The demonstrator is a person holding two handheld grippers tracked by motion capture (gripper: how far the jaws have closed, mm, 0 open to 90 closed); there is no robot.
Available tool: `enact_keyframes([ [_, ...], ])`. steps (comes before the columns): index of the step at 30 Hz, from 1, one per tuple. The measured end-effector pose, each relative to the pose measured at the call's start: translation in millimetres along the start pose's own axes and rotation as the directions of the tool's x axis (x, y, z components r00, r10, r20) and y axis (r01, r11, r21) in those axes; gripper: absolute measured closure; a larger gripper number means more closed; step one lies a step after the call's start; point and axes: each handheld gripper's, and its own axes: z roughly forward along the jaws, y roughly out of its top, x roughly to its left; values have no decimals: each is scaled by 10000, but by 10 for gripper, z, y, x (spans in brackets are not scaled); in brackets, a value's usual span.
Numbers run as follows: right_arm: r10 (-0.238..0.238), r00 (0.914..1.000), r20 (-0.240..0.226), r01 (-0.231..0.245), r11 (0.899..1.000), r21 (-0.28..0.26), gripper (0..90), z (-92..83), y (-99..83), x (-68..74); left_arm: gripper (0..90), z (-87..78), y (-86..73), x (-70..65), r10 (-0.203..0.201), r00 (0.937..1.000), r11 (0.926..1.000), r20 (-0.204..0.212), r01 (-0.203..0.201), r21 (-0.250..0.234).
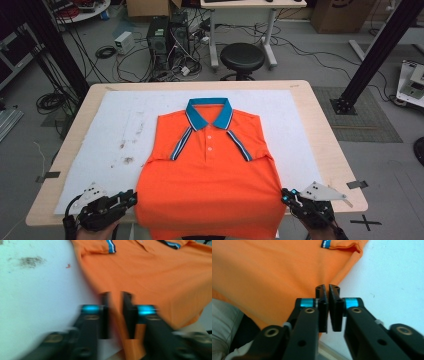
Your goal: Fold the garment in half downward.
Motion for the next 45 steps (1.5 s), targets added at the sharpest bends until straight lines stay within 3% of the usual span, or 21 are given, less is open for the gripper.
enact_keyframes([
  [3,272,9995,132,-272,9996,12,702,48,15,-23,493,51,46,10,14,9999,9997,-110,-17,-233],
  [9,384,9989,278,-385,9992,57,645,182,51,-76,438,223,153,37,346,9992,9986,-183,-353,-403],
  [12,589,9974,408,-592,9982,53,643,247,75,-128,446,345,184,77,314,9992,9994,-246,-318,-154],
  [15,857,9956,375,-873,9952,432,644,364,73,-193,491,448,148,81,350,9984,9988,-451,-333,366],
  [19,868,9958,289,-892,9914,953,646,474,23,-180,554,472,78,73,338,9976,9969,-611,-293,726],
  [22,850,9957,357,-883,9906,1045,699,486,3,-159,597,470,24,28,530,9935,9972,-1006,-473,581],
  [24,749,9969,248,-772,9911,1086,828,470,-4,-144,714,465,1,-14,905,9847,9947,-1488,-820,625],
  [26,657,9977,154,-670,9919,1079,884,461,-9,-132,872,458,-2,-24,908,9835,9945,-1563,-813,664],
  [28,618,9979,205,-636,9928,1020,888,430,-12,-125,878,442,18,-37,901,9830,9937,-1598,-779,810],
  [32,592,9981,186,-601,9965,580,891,310,-7,-121,880,335,42,-12,662,9880,9965,-1393,-585,589],
  [38,586,9982,91,-589,9973,433,892,163,-4,-84,877,204,29,-25,561,9925,9977,-1085,-517,432],
  [40,609,9981,-59,-605,9968,513,888,143,-4,-68,840,194,26,-20,590,9930,9980,-1023,-563,288],
  [41,599,9981,-135,-590,9967,550,862,149,0,-61,696,199,38,-7,513,9935,9986,-1018,-495,202],
  [42,572,9983,-95,-567,9973,457,762,157,5,-59,572,204,65,21,386,9949,9992,-928,-381,79],
  [45,784,9968,129,-783,9969,-15,607,216,86,-99,402,237,208,123,338,9971,9967,-676,-387,-718],
])
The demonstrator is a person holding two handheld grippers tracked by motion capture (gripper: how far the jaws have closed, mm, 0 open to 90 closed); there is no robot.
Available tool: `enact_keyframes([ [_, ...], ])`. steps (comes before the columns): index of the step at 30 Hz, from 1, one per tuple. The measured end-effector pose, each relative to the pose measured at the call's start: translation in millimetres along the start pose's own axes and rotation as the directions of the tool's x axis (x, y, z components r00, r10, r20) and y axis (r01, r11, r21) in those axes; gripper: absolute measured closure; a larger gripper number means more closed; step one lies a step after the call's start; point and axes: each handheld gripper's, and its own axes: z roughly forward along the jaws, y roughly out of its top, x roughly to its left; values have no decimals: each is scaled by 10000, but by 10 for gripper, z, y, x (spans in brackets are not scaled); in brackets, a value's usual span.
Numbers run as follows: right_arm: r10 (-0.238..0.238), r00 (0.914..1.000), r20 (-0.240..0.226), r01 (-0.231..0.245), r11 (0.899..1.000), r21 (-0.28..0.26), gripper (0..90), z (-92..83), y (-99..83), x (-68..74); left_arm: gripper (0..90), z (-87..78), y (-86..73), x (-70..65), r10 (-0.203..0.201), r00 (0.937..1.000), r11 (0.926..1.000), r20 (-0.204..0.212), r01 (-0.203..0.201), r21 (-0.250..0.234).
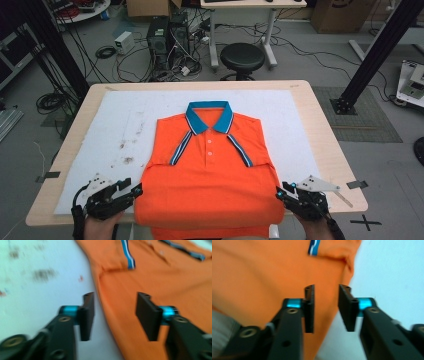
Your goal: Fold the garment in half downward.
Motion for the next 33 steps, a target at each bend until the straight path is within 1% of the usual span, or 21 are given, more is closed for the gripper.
enact_keyframes([
  [1,-30,9999,167,32,9999,-134,564,29,39,-13,377,25,54,35,116,9999,9996,55,-115,-240],
  [3,-63,9995,304,71,9996,-277,522,108,131,-53,332,87,162,99,167,9995,9978,274,-149,-642],
  [6,-162,9992,376,182,9984,-537,434,226,267,-106,291,198,337,182,521,9975,9896,486,-451,-1366],
  [7,-146,9990,413,171,9979,-625,400,266,315,-121,291,247,400,215,690,9951,9867,702,-577,-1523],
  [8,-145,9987,484,180,9972,-729,375,311,373,-136,286,292,440,234,801,9938,9836,770,-663,-1675],
  [10,-225,9976,657,285,9954,-917,328,376,454,-158,285,399,504,283,896,9877,9813,1278,-656,-1809],
  [11,-177,9970,757,252,9947,-995,307,406,490,-173,285,457,529,307,878,9852,9821,1471,-610,-1781],
  [12,-90,9966,818,176,9943,-1055,305,435,523,-192,286,511,554,327,904,9847,9829,1487,-642,-1725],
  [15,75,9967,810,20,9932,-1163,281,504,603,-253,287,650,634,378,1282,9817,9793,1408,-1030,-1741],
  [17,69,9967,804,24,9934,-1150,263,567,665,-309,287,734,691,417,1372,9813,9786,1351,-1132,-1720],
  [18,75,9971,759,9,9940,-1098,264,599,693,-335,287,774,725,434,1353,9819,9807,1323,-1138,-1587],
  [20,-5,9989,459,49,9955,-945,269,668,754,-386,287,855,791,467,1431,9832,9816,1130,-1264,-1431],
  [22,-110,9997,238,129,9969,-782,266,738,814,-424,287,930,849,503,1443,9827,9826,1162,-1284,-1345],
  [23,-203,9996,184,216,9970,-738,242,778,844,-441,287,966,879,517,1473,9825,9838,1142,-1336,-1197],
  [24,-185,9997,144,194,9977,-654,208,820,873,-456,287,1004,907,531,1468,9821,9849,1178,-1341,-1094],
  [25,-85,10000,21,86,9983,-569,206,868,905,-478,287,1038,936,548,1483,9816,9856,1205,-1367,-993],
  [26,20,9999,-122,-26,9990,-457,205,915,937,-502,287,1068,951,564,1516,9807,9843,1237,-1384,-1092],
  [28,88,9997,-231,-92,9998,-182,205,1007,998,-554,287,1133,997,597,1465,9794,9861,1387,-1336,-985],
  [30,47,9995,-299,-48,10000,-35,205,1077,1052,-598,287,1193,1040,616,1502,9794,9867,1349,-1400,-824],
  [32,16,9995,-300,-10,9998,182,205,1154,1128,-639,288,1234,1050,625,1528,9798,9855,1291,-1414,-935],
  [33,22,9996,-295,-15,9997,243,205,1177,1151,-647,293,1266,1047,637,1514,9796,9866,1323,-1415,-812],
])
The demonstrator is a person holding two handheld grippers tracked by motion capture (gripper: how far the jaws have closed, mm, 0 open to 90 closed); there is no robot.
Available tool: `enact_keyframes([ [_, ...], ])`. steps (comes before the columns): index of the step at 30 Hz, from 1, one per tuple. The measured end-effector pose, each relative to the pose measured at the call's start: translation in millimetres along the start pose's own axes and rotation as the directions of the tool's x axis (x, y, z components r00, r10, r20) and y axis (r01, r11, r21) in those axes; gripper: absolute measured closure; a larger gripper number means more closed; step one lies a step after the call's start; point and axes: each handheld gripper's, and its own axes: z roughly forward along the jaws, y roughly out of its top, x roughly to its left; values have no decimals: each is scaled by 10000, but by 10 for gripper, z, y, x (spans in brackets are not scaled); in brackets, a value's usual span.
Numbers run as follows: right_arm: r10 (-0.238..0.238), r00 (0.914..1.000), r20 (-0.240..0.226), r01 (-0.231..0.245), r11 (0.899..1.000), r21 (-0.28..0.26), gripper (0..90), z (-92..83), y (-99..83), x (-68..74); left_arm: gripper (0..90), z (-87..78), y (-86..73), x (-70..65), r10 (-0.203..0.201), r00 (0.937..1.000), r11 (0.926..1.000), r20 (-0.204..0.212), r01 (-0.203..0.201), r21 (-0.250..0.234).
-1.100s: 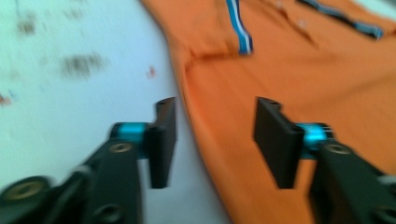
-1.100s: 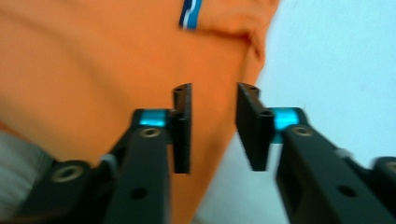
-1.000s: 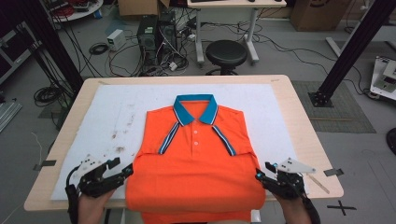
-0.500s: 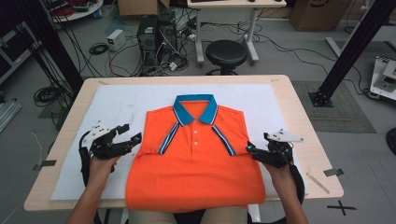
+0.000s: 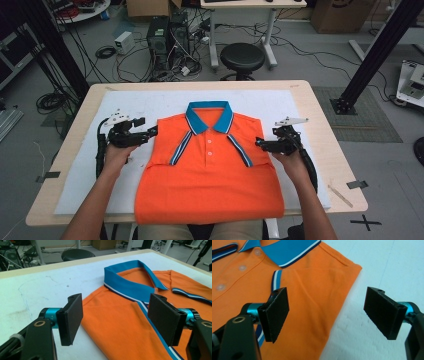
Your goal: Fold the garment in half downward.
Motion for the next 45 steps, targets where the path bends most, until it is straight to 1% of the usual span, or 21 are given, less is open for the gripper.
enact_keyframes([
  [1,56,9999,-109,-55,10000,12,206,34,33,-16,293,28,-4,16,19,10000,9997,-53,-18,227],
  [6,129,9996,-258,-122,9997,234,206,162,129,-85,293,146,3,80,-62,9999,9977,-85,67,682],
  [10,327,9987,-403,-321,9994,153,238,220,164,-144,322,213,5,130,-2,9997,9976,-248,19,699],
  [14,514,9982,-315,-505,9983,290,241,291,168,-222,349,312,-78,228,-369,9977,9938,-569,426,1023],
  [15,547,9981,-286,-537,9980,323,245,309,171,-234,355,349,-104,251,-438,9960,9925,-780,524,1109],
  [17,581,9981,-221,-569,9970,515,258,359,191,-265,390,410,-146,277,-454,9940,9899,-996,581,1290],
  [19,584,9982,-119,-576,9964,620,270,411,208,-283,400,465,-169,304,-640,9906,9836,-1209,831,1601],
  [20,570,9984,-67,-564,9961,675,281,438,214,-289,414,493,-153,327,-824,9898,9778,-1160,1028,1824],
  [21,560,9984,-28,-556,9956,755,287,468,220,-293,406,514,-141,335,-928,9890,9755,-1155,1135,1883],
  [24,498,9985,204,-516,9938,988,319,550,238,-313,406,603,-88,334,-623,9890,9714,-1341,909,2193],
  [25,574,9981,234,-595,9930,1021,334,582,250,-322,412,632,-89,341,-536,9888,9680,-1392,857,2359],
  [27,607,9975,370,-644,9922,1065,353,623,275,-333,416,692,-98,366,-681,9863,9545,-1505,1083,2778],
  [28,637,9970,448,-684,9913,1127,365,650,297,-339,418,695,-88,365,-580,9855,9553,-1594,1012,2779],
  [31,677,9963,526,-733,9908,1141,427,705,333,-359,462,716,-71,354,-412,9837,9515,-1748,920,2937],
  [33,656,9961,589,-730,9884,1334,452,759,352,-370,510,715,-70,356,-408,9831,9519,-1784,926,2922],
  [36,578,9965,611,-667,9856,1556,544,811,363,-370,670,719,-72,336,-424,9877,9542,-1502,846,2870],
  [37,495,9964,688,-597,9861,1548,592,814,371,-363,700,721,-74,322,-326,9885,9548,-1480,745,2877],
  [40,452,9979,464,-519,9863,1566,716,819,377,-337,802,724,-77,295,-158,9901,9562,-1391,556,2873],
  [41,367,9986,393,-424,9868,1566,761,819,378,-327,809,726,-76,292,-190,9895,9563,-1432,597,2862],
  [43,115,9991,408,-178,9874,1574,806,819,384,-304,802,723,-82,305,-426,9884,9561,-1456,826,2810],
  [45,81,9990,436,-149,9871,1594,820,820,386,-292,787,723,-87,310,-430,9894,9576,-1388,804,2765],
])
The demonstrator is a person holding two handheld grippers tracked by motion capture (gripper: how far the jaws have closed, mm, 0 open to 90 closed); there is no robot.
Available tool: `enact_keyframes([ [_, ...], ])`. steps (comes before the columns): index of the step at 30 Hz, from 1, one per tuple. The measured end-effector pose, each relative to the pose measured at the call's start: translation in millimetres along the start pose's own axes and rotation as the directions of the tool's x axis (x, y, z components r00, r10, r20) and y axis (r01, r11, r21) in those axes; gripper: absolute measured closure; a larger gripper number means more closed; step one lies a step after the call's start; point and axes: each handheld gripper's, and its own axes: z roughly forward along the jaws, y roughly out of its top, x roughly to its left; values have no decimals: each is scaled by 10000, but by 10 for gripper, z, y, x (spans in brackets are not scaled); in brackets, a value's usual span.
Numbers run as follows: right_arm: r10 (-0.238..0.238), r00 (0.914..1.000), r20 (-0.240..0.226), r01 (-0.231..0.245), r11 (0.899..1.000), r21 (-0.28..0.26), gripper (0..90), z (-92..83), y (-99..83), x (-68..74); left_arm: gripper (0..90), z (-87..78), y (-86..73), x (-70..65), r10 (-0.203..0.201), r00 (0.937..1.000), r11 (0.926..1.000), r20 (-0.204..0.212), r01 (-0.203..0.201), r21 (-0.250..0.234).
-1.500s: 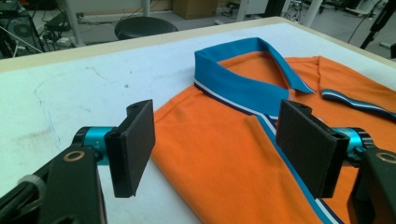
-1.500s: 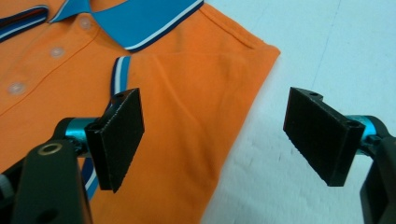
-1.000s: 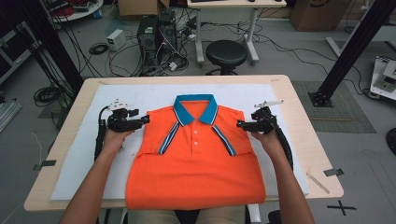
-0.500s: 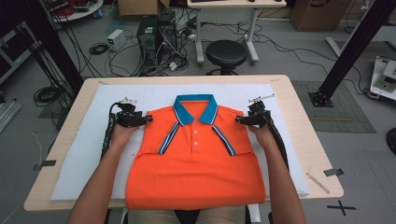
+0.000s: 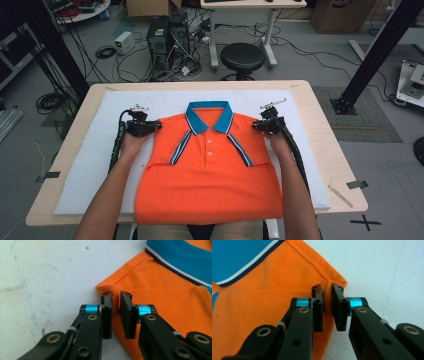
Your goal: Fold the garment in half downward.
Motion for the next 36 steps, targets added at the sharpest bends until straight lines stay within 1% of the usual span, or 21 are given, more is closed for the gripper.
enact_keyframes([
  [1,-17,10000,-17,17,10000,6,824,-1,-1,-5,787,-4,2,2,106,9999,9999,1,-106,56],
  [2,1,10000,-28,-1,10000,-5,828,0,-2,-9,807,0,4,-7,166,9999,9999,-4,-166,19],
  [3,-27,10000,-46,26,10000,-25,831,1,-2,-12,863,1,6,-15,259,9996,9996,-92,-258,61],
  [5,-10,10000,-24,10,10000,-25,839,-1,-1,-10,872,6,16,-10,136,9999,9999,-103,-136,62],
  [7,-12,9999,117,13,10000,-69,847,-6,4,3,877,-2,44,5,-68,9998,9999,-206,70,95],
  [8,-128,9997,206,130,9999,-103,851,-11,7,-3,877,-8,59,13,-175,9996,9998,-215,176,42],
  [10,-86,9996,273,93,9996,-253,856,-30,22,-22,878,-30,92,32,-326,9993,9993,-193,323,-200],
  [11,-80,9994,328,90,9995,-309,862,-42,33,-34,879,-43,117,48,-369,9991,9991,-201,365,-204],
  [13,-83,9991,424,102,9989,-447,871,-67,65,-57,881,-66,143,69,-548,9982,9969,-247,533,-576],
  [14,-129,9986,514,157,9984,-534,871,-79,79,-64,881,-75,156,94,-733,9971,9955,-192,720,-622],
  [15,-100,9982,586,142,9973,-722,872,-99,94,-68,881,-78,174,113,-891,9959,9945,-132,882,-563],
  [16,-128,9980,623,183,9959,-886,872,-118,105,-71,881,-90,193,123,-910,9958,9938,-27,906,-637],
  [17,-273,9973,676,341,9941,-1030,872,-132,111,-69,881,-102,209,117,-901,9959,9933,0,899,-720],
  [19,-342,9967,735,421,9931,-1098,872,-155,108,-54,881,-132,223,107,-883,9960,9918,139,892,-916],
  [23,-434,9970,641,522,9884,-1427,872,-263,111,-5,881,-244,203,71,-730,9963,9880,458,785,-1329],
  [26,-452,9983,378,514,9817,-1835,872,-383,79,20,881,-359,172,52,-697,9948,9844,741,806,-1566],
  [28,-614,9978,266,655,9779,-1987,871,-473,41,44,880,-466,142,13,-561,9938,9808,961,728,-1810],
  [30,-669,9977,142,684,9726,-2220,872,-564,-7,57,880,-550,109,-28,-367,9935,9793,1081,573,-1941],
  [34,-673,9977,-34,642,9645,-2563,871,-732,-105,93,880,-711,28,-91,-269,9887,9700,1475,615,-2352],
  [35,-732,9973,-31,698,9625,-2621,871,-768,-131,109,880,-739,13,-101,-226,9876,9697,1552,595,-2371],
  [36,-774,9970,-41,735,9611,-2663,871,-795,-151,124,880,-772,-8,-119,-204,9854,9674,1693,622,-2455],
])
